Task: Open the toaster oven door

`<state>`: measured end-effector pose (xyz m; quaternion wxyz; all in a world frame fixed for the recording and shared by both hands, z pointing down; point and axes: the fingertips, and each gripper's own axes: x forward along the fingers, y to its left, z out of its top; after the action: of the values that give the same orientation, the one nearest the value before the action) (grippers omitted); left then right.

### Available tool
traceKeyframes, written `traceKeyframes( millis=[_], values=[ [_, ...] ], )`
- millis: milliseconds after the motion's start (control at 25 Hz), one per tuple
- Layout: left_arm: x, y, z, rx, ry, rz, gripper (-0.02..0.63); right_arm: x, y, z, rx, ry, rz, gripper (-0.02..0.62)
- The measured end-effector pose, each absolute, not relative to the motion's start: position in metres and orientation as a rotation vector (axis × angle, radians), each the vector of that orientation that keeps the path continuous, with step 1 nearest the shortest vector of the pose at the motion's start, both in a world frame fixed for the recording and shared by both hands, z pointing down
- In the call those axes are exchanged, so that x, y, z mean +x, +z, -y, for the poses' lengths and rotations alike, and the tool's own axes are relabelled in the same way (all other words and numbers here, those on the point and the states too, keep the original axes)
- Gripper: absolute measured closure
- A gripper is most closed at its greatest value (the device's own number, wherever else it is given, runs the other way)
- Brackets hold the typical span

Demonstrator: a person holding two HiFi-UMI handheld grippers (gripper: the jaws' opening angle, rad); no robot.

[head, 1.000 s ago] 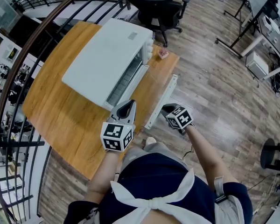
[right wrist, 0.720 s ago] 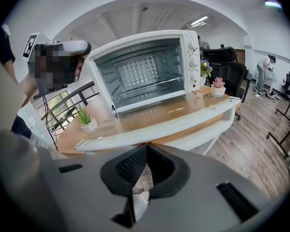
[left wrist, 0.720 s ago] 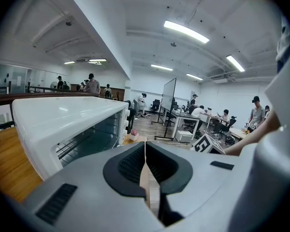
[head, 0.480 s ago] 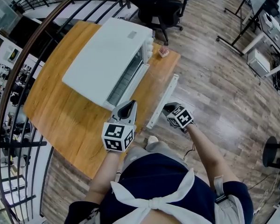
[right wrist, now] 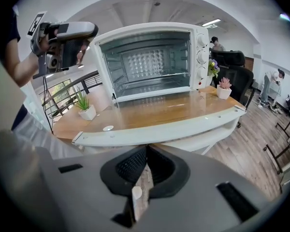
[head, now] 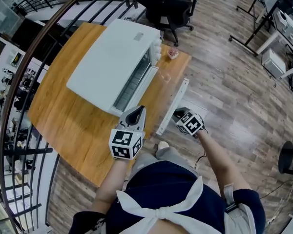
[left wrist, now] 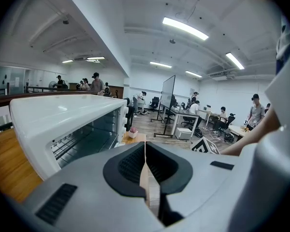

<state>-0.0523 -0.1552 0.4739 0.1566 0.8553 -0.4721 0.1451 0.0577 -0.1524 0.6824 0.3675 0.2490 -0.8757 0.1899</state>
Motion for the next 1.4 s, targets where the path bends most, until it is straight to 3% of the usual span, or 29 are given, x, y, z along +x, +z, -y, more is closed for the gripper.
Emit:
traceKeyframes(
  millis=[1400],
  values=[
    [-0.055, 0.485, 0.161, 2.427, 0.477, 1.347, 0.581, 0.063, 0.739, 0.153, 0.556, 0.460, 2.093, 0.588]
  ],
)
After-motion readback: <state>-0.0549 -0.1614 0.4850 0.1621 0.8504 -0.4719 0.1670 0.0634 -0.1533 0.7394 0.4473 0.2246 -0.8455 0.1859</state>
